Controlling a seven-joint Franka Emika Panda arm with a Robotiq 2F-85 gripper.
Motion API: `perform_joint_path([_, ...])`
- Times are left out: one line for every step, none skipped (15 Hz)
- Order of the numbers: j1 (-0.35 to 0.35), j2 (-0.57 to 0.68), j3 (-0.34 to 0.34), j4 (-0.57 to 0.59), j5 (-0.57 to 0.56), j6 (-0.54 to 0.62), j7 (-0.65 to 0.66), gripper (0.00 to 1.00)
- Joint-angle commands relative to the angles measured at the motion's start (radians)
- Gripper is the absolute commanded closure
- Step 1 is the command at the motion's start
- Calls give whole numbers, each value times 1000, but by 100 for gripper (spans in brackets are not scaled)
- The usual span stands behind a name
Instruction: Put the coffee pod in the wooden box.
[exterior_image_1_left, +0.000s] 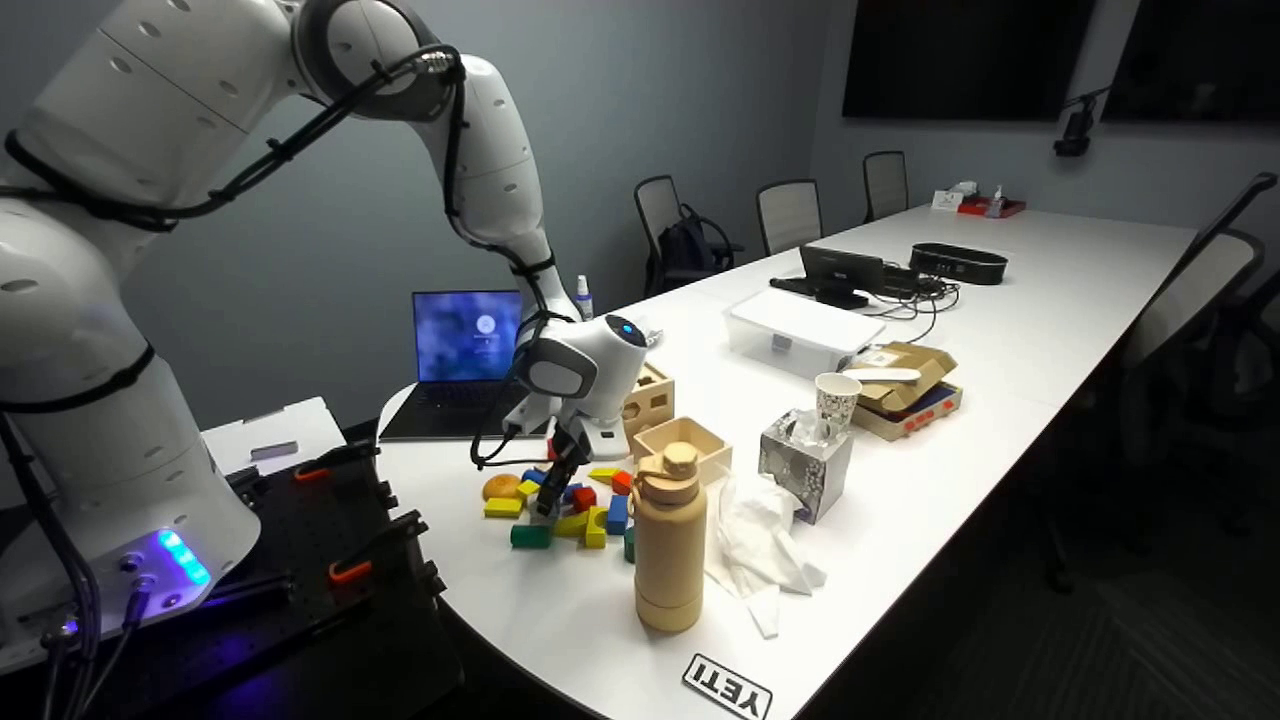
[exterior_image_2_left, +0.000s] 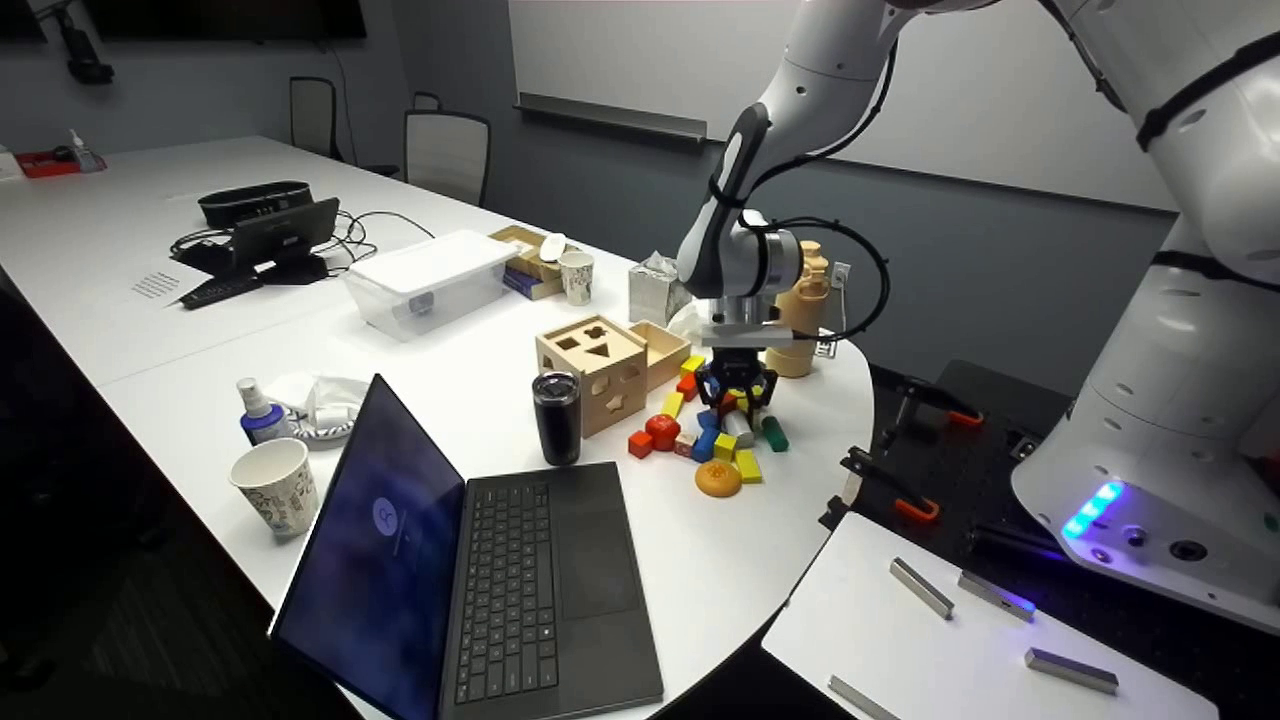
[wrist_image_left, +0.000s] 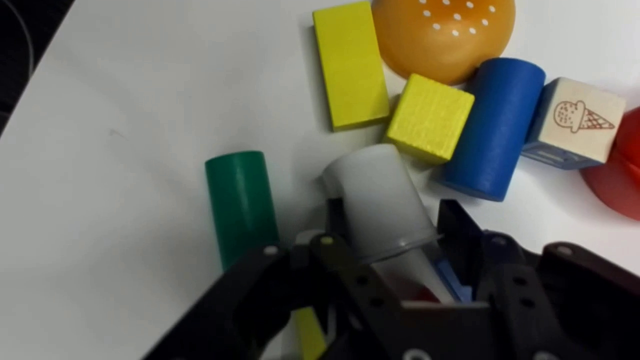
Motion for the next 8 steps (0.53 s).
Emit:
perform_joint_path([19, -9, -12, 5, -24, 4, 24, 75])
perform_joint_path([19, -19, -8, -1, -25, 7, 18, 75])
perform_joint_path([21, -40, -6, -14, -29, 3, 12, 75])
perform_joint_path([25, -63, -4, -28, -36, -5, 7, 75])
perform_joint_path([29, -91, -1, -46, -44, -7, -2, 75])
perform_joint_path([35, -123, -1, -67, -52, -14, -3, 75])
perform_joint_path([43, -164, 0, -91, -63, -20, -5, 75])
perform_joint_path([53, -200, -2, -111, -74, -22, -3, 75])
